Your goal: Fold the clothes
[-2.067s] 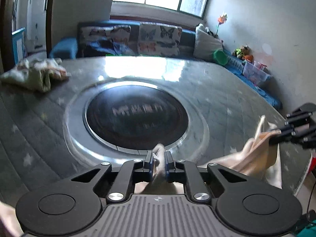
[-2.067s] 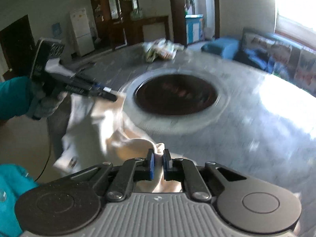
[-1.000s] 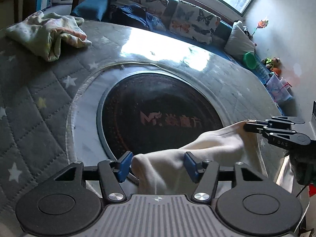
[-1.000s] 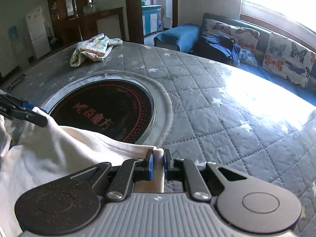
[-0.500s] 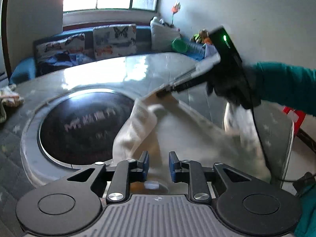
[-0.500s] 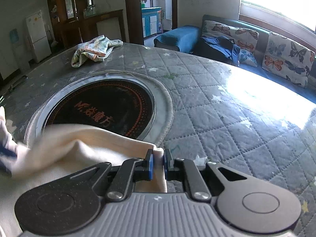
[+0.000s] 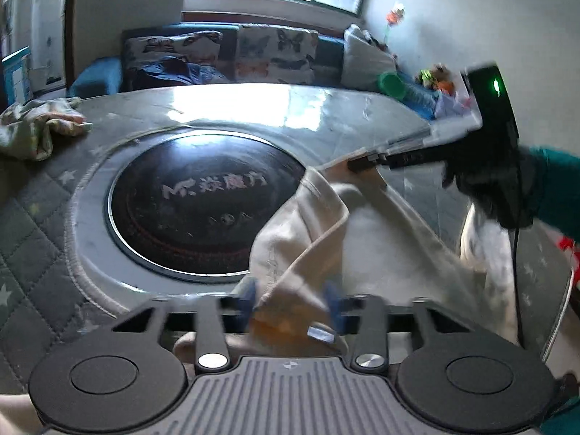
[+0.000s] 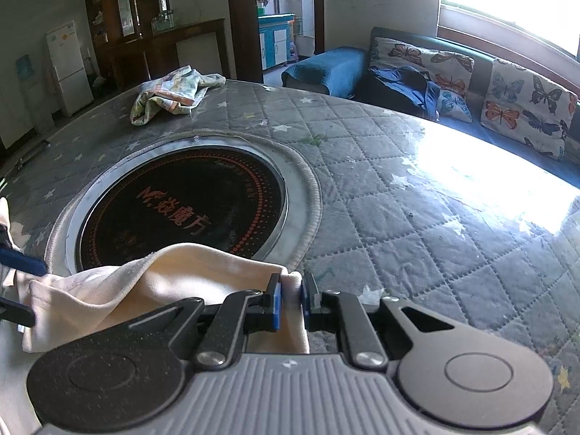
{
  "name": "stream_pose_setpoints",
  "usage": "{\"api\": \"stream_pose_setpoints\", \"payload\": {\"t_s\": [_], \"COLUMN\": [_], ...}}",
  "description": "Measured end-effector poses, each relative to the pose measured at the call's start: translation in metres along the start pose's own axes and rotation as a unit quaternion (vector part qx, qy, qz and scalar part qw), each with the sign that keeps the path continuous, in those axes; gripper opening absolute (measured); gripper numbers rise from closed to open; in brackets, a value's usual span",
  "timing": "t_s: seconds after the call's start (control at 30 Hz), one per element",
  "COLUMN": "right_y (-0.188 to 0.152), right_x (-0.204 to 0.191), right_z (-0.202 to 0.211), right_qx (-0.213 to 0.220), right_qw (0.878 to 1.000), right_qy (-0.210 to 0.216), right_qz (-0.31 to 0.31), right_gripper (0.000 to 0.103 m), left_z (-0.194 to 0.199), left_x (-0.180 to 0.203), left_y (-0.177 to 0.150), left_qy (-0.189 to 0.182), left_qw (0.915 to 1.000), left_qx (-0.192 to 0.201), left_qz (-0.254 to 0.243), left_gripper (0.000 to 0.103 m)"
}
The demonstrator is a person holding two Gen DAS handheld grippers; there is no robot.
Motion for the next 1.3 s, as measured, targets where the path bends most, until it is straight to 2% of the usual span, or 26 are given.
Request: {"api": "stream_pose_setpoints", "payload": {"t_s": [0.1, 0.17, 0.4, 0.5, 0.63, 0.73, 0.8, 0.87, 0.93, 0.97, 1.03, 1.1, 1.13, 1.17, 1.3], "right_y": [0.001, 0.003, 0.022, 0.028, 0.032, 0.036, 0.039, 0.041, 0.041, 0.041, 0.04, 0.04, 0.039, 0.038, 0.04], "right_x": [0.001, 0.002, 0.001, 0.003, 0.012, 0.012, 0.004, -0.006, -0.018, -0.022, -0.031, -0.035, -0.036, -0.036, -0.032], "right_z": [0.001, 0.003, 0.009, 0.001, -0.017, -0.016, -0.011, -0.009, -0.013, -0.016, -0.027, -0.036, -0.04, -0.043, -0.05], "right_qx": [0.001, 0.005, 0.041, 0.044, 0.032, 0.041, 0.051, 0.055, 0.048, 0.044, 0.032, 0.024, 0.02, 0.019, 0.023], "right_qw": [1.0, 1.0, 0.999, 0.998, 0.998, 0.997, 0.997, 0.998, 0.999, 0.999, 0.999, 1.0, 1.0, 1.0, 0.999], "right_qy": [-0.003, -0.007, -0.03, -0.037, -0.051, -0.056, -0.044, -0.03, -0.009, -0.003, 0.002, -0.001, -0.003, -0.012, -0.034], "right_qz": [0.002, 0.001, -0.001, -0.012, -0.03, -0.038, -0.029, -0.016, -0.005, -0.002, 0.007, 0.008, 0.008, 0.009, 0.003], "right_gripper": [0.011, 0.009, 0.008, 0.009, 0.012, 0.012, 0.017, 0.027, 0.031, 0.037, 0.041, 0.051, 0.059, 0.061, 0.065], "left_z": [0.001, 0.009, 0.012, -0.006, -0.035, -0.038, -0.032, -0.024, -0.017, -0.016, -0.017, -0.022, -0.025, -0.029, -0.043], "left_x": [-0.005, -0.015, -0.079, -0.103, -0.12, -0.127, -0.128, -0.125, -0.114, -0.106, -0.089, -0.078, -0.074, -0.071, -0.063], "left_y": [0.003, 0.013, 0.068, 0.078, 0.077, 0.079, 0.08, 0.08, 0.081, 0.079, 0.074, 0.068, 0.065, 0.064, 0.063], "left_qy": [0.025, 0.062, 0.2, 0.23, 0.234, 0.241, 0.237, 0.226, 0.201, 0.186, 0.159, 0.145, 0.136, 0.13, 0.13], "left_qw": [0.9996, 0.9972, 0.9758, 0.9701, 0.9712, 0.9693, 0.9694, 0.9709, 0.9758, 0.9788, 0.9841, 0.9868, 0.9882, 0.989, 0.9892], "left_qx": [0.01, 0.033, 0.08, 0.076, 0.046, 0.046, 0.054, 0.061, 0.064, 0.064, 0.06, 0.053, 0.049, 0.047, 0.04], "left_qz": [-0.01, -0.022, -0.037, -0.02, 0.003, 0.018, 0.035, 0.049, 0.057, 0.057, 0.051, 0.048, 0.052, 0.053, 0.055], "left_gripper": [0.017, 0.016, 0.015, 0.016, 0.022, 0.025, 0.042, 0.048, 0.055, 0.059, 0.062, 0.072, 0.073, 0.073, 0.073]}}
Point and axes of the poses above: each gripper's, at about its wrist camera, not at the fingertips, and z roughly against the way its jaws point, x to its right, y to its top, the point moved 7 cm from there along -z, roughly the way its jaws point, and after that the axes turned 12 degrees about -x, right-handed, at the moved point
